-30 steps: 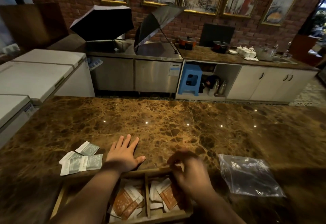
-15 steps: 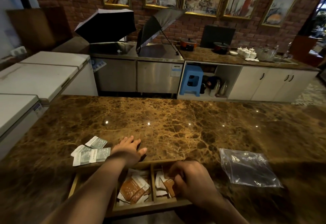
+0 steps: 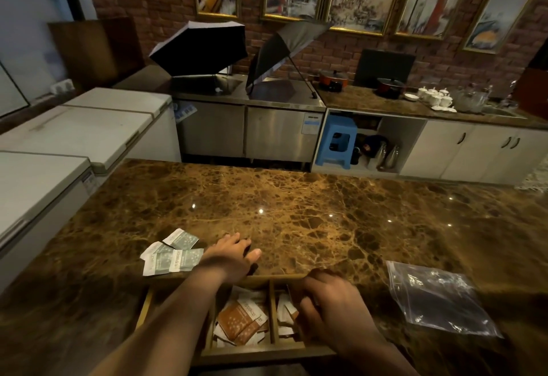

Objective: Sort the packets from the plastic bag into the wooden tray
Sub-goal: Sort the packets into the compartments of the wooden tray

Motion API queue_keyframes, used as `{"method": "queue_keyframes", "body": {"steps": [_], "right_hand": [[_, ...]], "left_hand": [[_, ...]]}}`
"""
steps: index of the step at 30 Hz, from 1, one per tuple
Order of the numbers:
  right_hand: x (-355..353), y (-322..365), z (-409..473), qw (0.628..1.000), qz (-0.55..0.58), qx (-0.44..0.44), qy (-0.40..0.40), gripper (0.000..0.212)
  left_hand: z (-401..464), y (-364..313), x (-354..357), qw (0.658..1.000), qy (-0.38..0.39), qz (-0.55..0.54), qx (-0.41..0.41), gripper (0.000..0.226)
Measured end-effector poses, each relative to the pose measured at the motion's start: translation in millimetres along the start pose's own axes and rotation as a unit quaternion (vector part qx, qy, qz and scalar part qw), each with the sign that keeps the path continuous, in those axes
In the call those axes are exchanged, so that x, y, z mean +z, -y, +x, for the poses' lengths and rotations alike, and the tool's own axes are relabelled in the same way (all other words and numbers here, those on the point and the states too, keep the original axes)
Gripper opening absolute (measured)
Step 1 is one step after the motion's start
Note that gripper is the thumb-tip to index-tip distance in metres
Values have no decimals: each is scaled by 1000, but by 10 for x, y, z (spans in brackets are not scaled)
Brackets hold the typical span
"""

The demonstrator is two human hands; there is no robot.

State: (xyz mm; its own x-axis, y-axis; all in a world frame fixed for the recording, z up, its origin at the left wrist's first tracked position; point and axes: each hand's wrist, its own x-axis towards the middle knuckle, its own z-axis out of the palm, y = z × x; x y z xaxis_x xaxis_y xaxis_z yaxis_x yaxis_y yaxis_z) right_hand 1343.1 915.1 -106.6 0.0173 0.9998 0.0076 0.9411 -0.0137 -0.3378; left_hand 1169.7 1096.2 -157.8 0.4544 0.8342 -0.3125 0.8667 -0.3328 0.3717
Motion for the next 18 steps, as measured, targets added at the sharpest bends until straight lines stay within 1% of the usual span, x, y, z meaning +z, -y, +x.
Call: {"method": "queue_keyframes", "body": {"steps": [2,5,8,11,13,16,18], "right_hand": [[-50,66,105,1000,10,4,-10,26],[-29,172,326,999,32,19,-11,28],[78,330,608,998,55,17,-3,30],[157,540,860,998,62,-19,3,29],[235,702,1021,997,67,-34,1,28],[408,950,1264,998,26,-31,37,33],[529,1113,1431,998,37,-17,57,32]], "left_hand": [[-31,44,-65,999,-29,5,14,59],[-112,195,-222,997,-77,0,18,53],[-237,490,-418,992,-123,-9,-3,51],[-356,875,-591,988,-147,-10,-36,49],[-431,1156,-671,986,-161,-8,-50,44],[-521,1519,-724,983,-176,3,-43,34],[-575,1708,-728,986,-168,1,-21,30]]}}
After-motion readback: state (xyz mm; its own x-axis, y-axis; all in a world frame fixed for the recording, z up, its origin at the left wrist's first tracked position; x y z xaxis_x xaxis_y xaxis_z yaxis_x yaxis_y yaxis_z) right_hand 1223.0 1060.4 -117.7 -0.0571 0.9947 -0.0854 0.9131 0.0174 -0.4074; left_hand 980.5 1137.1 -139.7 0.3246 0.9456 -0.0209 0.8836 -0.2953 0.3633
